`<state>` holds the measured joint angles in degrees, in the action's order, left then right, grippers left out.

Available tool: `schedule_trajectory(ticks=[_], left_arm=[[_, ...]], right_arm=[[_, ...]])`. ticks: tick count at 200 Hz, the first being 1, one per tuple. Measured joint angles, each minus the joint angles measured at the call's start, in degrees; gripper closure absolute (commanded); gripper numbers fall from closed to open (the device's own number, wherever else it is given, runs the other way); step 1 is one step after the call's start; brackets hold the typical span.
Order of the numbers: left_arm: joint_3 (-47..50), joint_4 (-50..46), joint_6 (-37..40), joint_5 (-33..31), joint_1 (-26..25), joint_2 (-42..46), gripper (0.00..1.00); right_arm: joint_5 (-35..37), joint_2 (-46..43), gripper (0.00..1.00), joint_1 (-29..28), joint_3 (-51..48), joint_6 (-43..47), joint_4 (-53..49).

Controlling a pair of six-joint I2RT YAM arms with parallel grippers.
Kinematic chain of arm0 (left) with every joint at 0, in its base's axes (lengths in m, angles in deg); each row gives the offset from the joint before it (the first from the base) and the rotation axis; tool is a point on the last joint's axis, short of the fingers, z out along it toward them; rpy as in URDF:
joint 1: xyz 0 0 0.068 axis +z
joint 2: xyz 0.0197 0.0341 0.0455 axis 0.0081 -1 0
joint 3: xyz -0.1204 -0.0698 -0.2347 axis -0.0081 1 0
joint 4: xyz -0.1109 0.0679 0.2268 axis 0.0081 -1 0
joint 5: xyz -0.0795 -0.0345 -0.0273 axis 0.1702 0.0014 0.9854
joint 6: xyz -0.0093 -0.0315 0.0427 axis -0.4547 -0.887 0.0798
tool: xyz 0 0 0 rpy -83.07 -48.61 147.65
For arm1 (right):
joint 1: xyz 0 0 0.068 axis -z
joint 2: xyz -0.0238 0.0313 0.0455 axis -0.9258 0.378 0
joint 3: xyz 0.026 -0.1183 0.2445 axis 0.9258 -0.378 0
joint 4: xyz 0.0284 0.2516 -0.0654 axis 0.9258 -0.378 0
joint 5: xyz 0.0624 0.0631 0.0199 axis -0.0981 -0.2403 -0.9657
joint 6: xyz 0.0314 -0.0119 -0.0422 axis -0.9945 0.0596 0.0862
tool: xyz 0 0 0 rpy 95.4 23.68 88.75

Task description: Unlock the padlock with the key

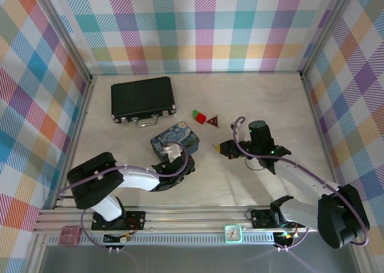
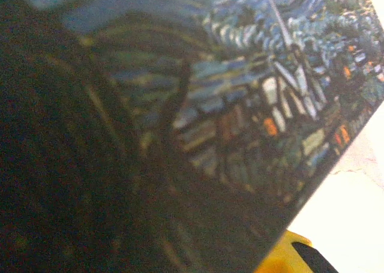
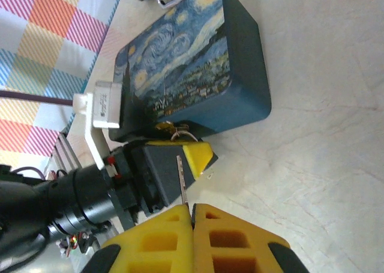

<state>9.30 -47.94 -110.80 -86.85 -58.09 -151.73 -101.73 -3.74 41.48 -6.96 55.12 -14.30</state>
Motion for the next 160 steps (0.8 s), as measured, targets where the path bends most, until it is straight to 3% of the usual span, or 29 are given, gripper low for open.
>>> schedule_trajectory(ticks=[66,108,160], left_arm=[[2.97,0.26,-0.61,8.33,6.47,10.64,1.0],[8.48,6.84,-0.98,12.33,9.86,15.56,1.0],[11.19,15.08,-1.44,14.67,10.47,16.17,1.0]], right_arm=[[-4.15,9.16,1.0,-3.89,-4.72,-7.69,14.75],[-8.02,19.67,1.0,-5.49,-5.53,-17.11,30.84],[-9.9,29.18,1.0,-9.38,-6.14,-29.77,49.31]])
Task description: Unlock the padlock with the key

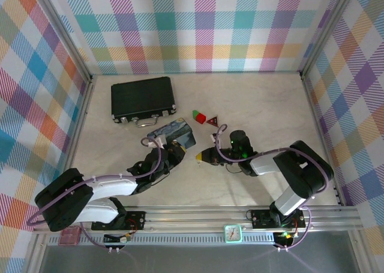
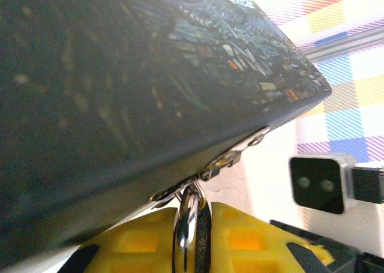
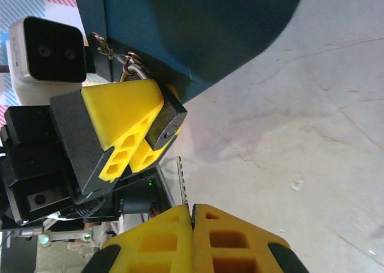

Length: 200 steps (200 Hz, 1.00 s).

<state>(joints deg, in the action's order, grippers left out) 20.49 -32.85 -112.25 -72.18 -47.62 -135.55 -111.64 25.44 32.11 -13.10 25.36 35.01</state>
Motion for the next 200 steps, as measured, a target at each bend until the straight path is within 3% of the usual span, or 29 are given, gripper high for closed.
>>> schedule_trajectory(ticks=[45,87,200], left_arm=[[0.5,13.79,-1.95,1.11,0.11,-7.76,1.0],[2.03,24.02,-4.13,1.62,0.11,-13.25,1.0],[2.29,25.09,-4.9,2.32,0.11,-13.16,1.0]], right_arm=[[1.97,4.13,1.0,-2.27,-1.97,-7.61,11.61],[6.78,4.02,1.0,-2.25,-5.33,-9.03,14.58],[8.48,2.43,1.0,-2.25,-3.19,-8.79,15.1]])
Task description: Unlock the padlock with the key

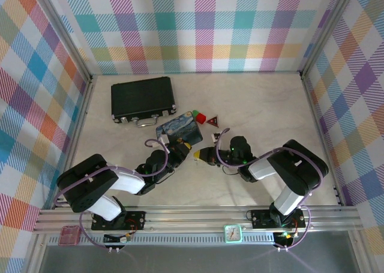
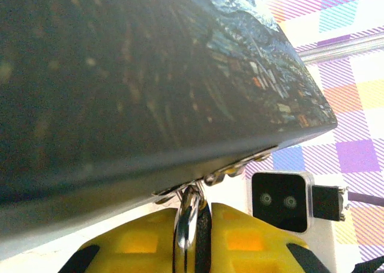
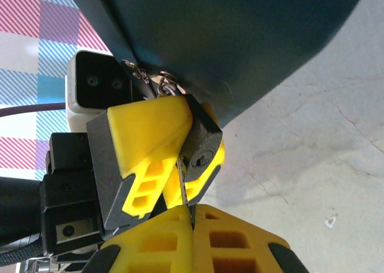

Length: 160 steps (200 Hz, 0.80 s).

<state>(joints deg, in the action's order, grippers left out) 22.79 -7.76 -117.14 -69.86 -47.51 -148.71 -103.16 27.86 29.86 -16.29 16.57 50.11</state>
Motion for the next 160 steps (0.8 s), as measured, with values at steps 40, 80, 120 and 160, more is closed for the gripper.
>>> schedule_trajectory(ticks=[40,80,120,160], left_arm=[[-0.02,-0.33,0.0,0.07,0.0,0.24,1.0],[-0.02,-1.33,0.02,0.07,0.0,0.98,1.0],[-0.04,-1.51,0.07,0.09,0.0,1.16,1.0],[-0.13,-1.64,0.24,0.09,0.0,1.62,1.0]], right_arm=[[-0.17,0.28,1.0,0.11,0.22,0.02,0.09],[0.04,-1.6,1.0,0.5,-0.42,1.31,-2.29],[0.04,-3.23,1.0,0.55,-0.55,2.99,-5.6],[0.02,-2.86,1.0,0.55,-0.55,3.23,-5.75]])
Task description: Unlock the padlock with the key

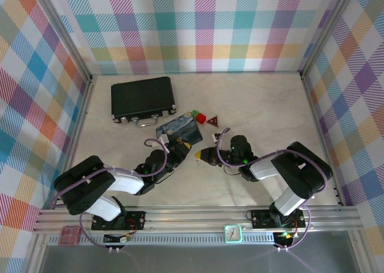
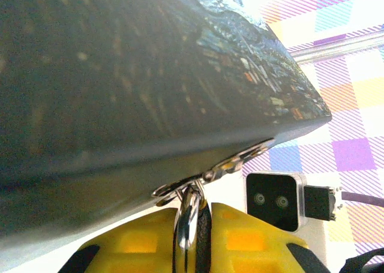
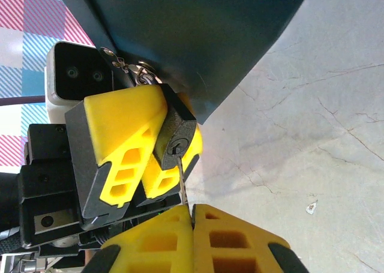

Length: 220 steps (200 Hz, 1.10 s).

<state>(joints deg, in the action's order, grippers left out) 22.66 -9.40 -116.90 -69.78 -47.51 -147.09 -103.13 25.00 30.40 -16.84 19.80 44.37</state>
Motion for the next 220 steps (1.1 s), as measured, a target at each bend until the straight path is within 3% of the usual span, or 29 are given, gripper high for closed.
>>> schedule_trajectory(ticks=[151,220], left_arm=[[-0.31,0.07,0.55,0.46,0.11,0.02,1.0],[-0.31,0.94,0.85,-1.01,-0.55,0.22,1.0]], right_arm=[[-1.25,4.04,1.0,0.26,1.18,-1.27,6.21],[-7.13,4.11,1.0,3.1,5.62,-3.67,-0.7]])
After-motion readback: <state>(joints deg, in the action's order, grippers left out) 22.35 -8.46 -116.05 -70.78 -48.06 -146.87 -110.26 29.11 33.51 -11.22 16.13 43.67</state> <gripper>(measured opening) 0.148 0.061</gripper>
